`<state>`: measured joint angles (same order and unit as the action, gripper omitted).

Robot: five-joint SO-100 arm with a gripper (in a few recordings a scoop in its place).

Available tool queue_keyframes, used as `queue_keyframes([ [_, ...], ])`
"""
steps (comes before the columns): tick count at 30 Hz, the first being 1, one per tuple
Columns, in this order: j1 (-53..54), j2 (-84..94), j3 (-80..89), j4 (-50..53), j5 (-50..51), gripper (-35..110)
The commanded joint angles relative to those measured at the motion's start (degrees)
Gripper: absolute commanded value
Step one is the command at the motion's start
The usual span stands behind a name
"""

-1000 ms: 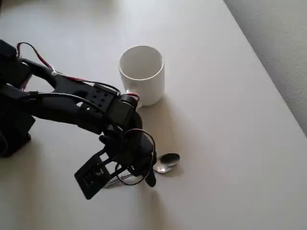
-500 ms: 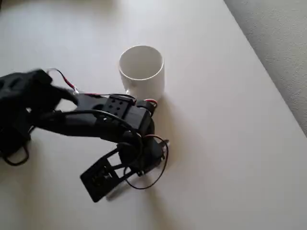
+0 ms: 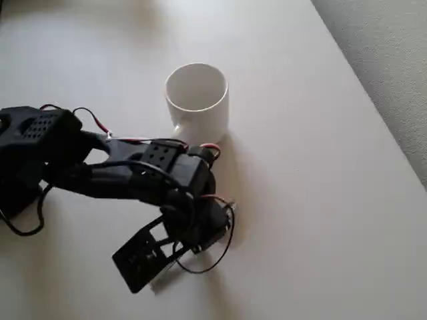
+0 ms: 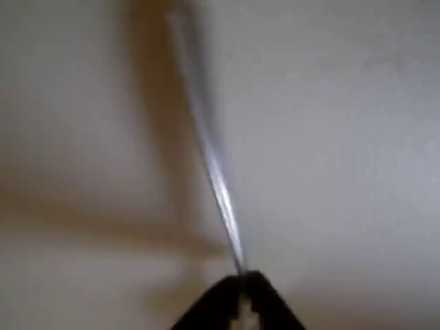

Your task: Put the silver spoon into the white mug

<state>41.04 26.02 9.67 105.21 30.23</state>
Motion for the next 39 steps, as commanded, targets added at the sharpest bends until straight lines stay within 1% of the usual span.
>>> queue_keyframes([
  [1,1.23,9.67,-1.93,0.88,-1.14,-2],
  [12,1.23,13.18,-1.58,1.05,-2.55,-2],
  [20,0.79,20.83,-1.41,1.05,-3.96,-2],
  [39,-1.58,29.53,4.13,1.14,-5.98,-2],
])
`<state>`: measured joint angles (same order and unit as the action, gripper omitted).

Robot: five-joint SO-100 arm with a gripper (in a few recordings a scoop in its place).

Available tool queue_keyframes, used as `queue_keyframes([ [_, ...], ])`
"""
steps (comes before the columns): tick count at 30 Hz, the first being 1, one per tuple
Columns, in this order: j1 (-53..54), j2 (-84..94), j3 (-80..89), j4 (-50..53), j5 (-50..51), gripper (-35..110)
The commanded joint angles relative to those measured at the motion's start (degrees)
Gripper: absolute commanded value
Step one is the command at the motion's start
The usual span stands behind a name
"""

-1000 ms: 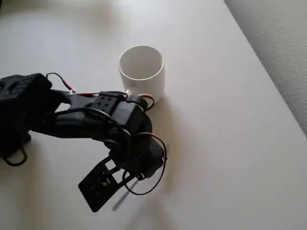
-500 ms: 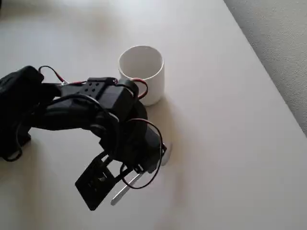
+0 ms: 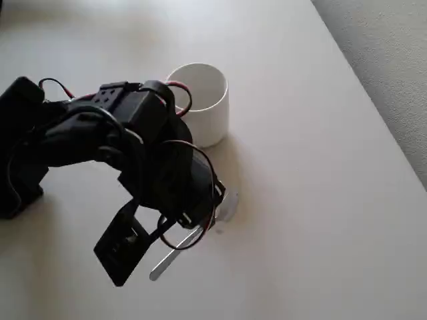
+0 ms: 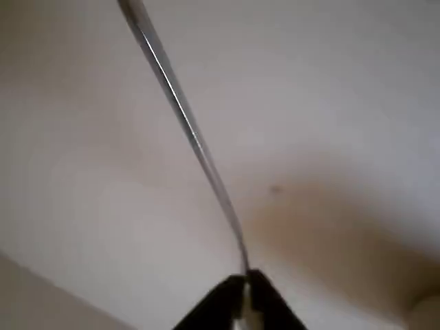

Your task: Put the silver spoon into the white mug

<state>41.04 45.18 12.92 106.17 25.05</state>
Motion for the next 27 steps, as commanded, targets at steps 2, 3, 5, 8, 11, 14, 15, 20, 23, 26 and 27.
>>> queue_keyframes([
  [2,-2.64,13.1,2.9,0.18,-1.05,-2],
  [3,-3.16,14.5,4.13,0.18,-1.14,-2],
  [5,-4.39,17.23,6.77,0.18,-1.32,-2],
  [8,-6.5,21.09,10.2,0.18,-1.32,-2],
  [11,-9.05,25.4,13.8,0.18,-1.32,-2],
  [14,-12.22,30.23,17.93,0.18,-1.23,-2],
  [15,-13.27,31.46,18.9,0.18,-1.14,-2],
  [20,-18.02,37.18,23.55,0.18,-0.79,-2],
  [23,-21.09,40.34,26.54,0.18,-0.53,-2],
  [26,-24.17,43.07,30.06,0.09,-0.18,-2],
  [27,-25.14,43.77,31.2,0.09,-0.09,-2],
])
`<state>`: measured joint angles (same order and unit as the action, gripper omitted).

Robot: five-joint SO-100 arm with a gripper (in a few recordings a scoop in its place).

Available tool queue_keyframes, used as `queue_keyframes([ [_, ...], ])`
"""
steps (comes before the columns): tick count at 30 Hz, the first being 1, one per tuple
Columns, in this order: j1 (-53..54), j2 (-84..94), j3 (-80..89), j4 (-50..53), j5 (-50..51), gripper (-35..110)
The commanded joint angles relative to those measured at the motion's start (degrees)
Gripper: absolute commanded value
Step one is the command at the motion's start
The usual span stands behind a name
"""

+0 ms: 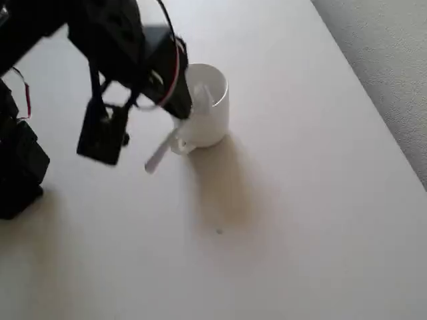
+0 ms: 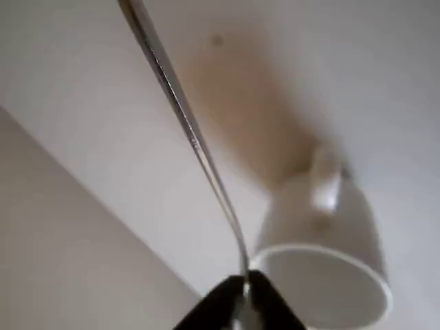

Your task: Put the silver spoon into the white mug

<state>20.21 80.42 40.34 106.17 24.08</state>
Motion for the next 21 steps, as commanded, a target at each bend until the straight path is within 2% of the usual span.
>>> queue_keyframes([
  [1,-5.01,9.05,4.75,0.09,1.14,-2],
  [13,-13.54,9.67,9.49,-0.26,3.69,-2],
  [21,-12.48,7.21,9.49,-1.23,3.52,-2],
])
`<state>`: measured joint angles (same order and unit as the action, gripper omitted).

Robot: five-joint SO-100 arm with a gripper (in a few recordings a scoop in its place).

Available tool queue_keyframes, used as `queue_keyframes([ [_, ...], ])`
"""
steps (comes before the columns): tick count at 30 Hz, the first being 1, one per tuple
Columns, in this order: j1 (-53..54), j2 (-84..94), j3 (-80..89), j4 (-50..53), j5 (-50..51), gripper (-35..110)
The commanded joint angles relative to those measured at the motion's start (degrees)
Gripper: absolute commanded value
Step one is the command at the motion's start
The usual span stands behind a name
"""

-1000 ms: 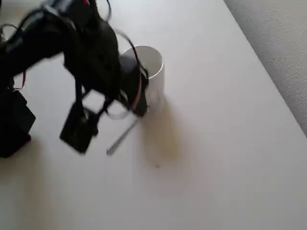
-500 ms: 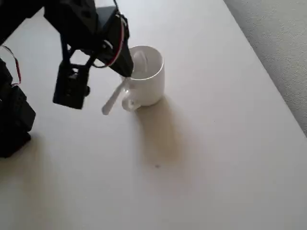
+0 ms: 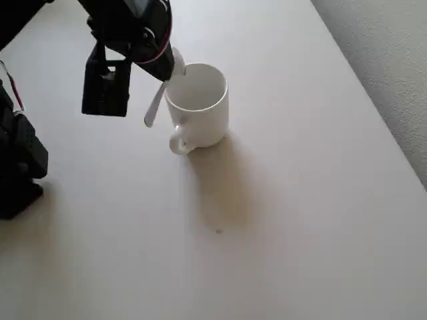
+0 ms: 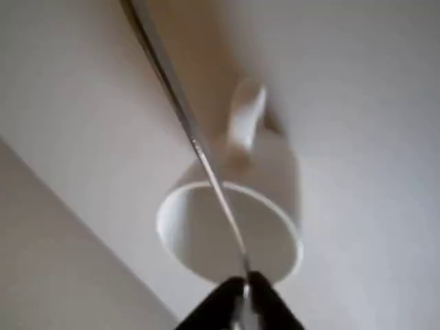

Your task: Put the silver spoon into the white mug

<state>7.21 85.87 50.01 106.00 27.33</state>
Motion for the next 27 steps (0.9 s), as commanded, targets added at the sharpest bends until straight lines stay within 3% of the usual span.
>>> queue_keyframes([
  [1,1.23,1.32,-0.18,-1.49,0.26,-2],
  [22,3.25,-8.61,-0.18,-3.87,-3.87,-1],
  [27,3.34,-10.37,-0.18,-1.76,-2.99,45],
])
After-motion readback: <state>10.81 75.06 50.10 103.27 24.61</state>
